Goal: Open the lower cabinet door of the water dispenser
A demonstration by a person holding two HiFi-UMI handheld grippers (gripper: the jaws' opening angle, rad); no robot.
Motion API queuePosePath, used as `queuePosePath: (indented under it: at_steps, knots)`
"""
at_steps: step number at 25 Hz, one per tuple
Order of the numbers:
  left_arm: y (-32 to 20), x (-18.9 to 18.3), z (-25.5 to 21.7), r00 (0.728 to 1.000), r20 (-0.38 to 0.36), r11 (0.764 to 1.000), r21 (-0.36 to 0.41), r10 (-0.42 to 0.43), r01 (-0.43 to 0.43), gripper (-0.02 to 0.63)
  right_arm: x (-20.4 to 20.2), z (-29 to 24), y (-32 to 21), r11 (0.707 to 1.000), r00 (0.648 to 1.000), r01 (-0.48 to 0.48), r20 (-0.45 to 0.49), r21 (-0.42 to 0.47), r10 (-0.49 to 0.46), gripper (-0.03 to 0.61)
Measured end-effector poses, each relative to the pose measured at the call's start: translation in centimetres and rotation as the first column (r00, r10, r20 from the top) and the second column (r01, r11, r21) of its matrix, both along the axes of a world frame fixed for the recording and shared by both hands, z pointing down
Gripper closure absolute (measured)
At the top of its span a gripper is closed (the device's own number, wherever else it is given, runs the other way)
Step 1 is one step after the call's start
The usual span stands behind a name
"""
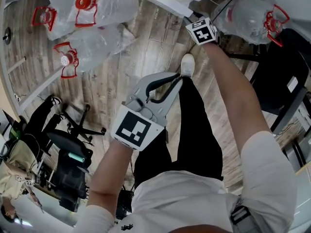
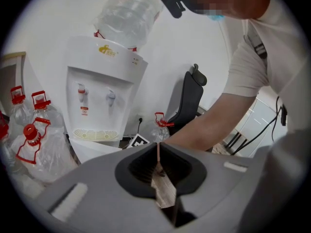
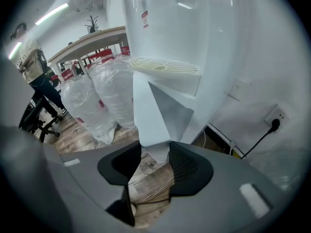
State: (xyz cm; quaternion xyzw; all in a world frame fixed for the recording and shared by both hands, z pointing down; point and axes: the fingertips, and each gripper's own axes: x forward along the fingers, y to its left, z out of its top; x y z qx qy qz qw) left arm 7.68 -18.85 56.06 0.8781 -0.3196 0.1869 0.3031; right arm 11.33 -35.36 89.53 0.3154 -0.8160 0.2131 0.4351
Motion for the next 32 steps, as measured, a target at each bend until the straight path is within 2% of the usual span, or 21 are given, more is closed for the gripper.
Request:
queuePosePath:
  at_steps: [6, 14, 16, 18, 19, 23, 32]
  knots:
    - [2.1, -3.5, -0.5, 0.999, 0.003, 0.999, 0.012, -0.036, 0.036, 0.557, -2.2, 0.1, 3.6, 0.999, 1.000, -0.029, -0.012, -0.025, 0.028, 0.407]
    - [5.1, -7.4, -1.2, 0.996, -0.010, 0.996, 0.019, -0.088, 0.088, 0.557, -6.2, 0.1, 8.1, 0.998, 1.000, -0.003, -0.028, -0.063, 0.001, 0.425]
    - [5.7, -8.1, -1.1, 0.995, -0.006, 0.995, 0.024, -0.098, 0.098, 0.557, -7.3, 0.4, 9.2, 0.997, 1.000, -0.003, -0.030, -0.074, 0.000, 0.442]
    - [6.2, -8.7, -1.0, 0.994, -0.006, 0.993, 0.032, -0.112, 0.112, 0.557, -8.2, 0.6, 10.1, 0.997, 1.000, 0.002, -0.030, -0.074, -0.005, 0.503]
    - [6.5, -9.0, -1.0, 0.993, -0.007, 0.992, 0.036, -0.122, 0.122, 0.557, -8.7, 0.7, 10.6, 0.997, 1.000, 0.008, -0.026, -0.072, -0.010, 0.514]
    - [7.6, -11.1, -1.0, 0.988, 0.000, 0.987, 0.040, -0.156, 0.155, 0.557, -11.3, 1.0, 11.7, 0.997, 1.000, 0.024, -0.006, -0.077, -0.024, 0.520]
    - [10.3, -15.1, -0.7, 0.972, -0.012, 0.971, 0.031, -0.236, 0.236, 0.557, -17.2, 1.3, 13.6, 0.985, 0.990, 0.143, -0.004, -0.095, -0.144, 0.522]
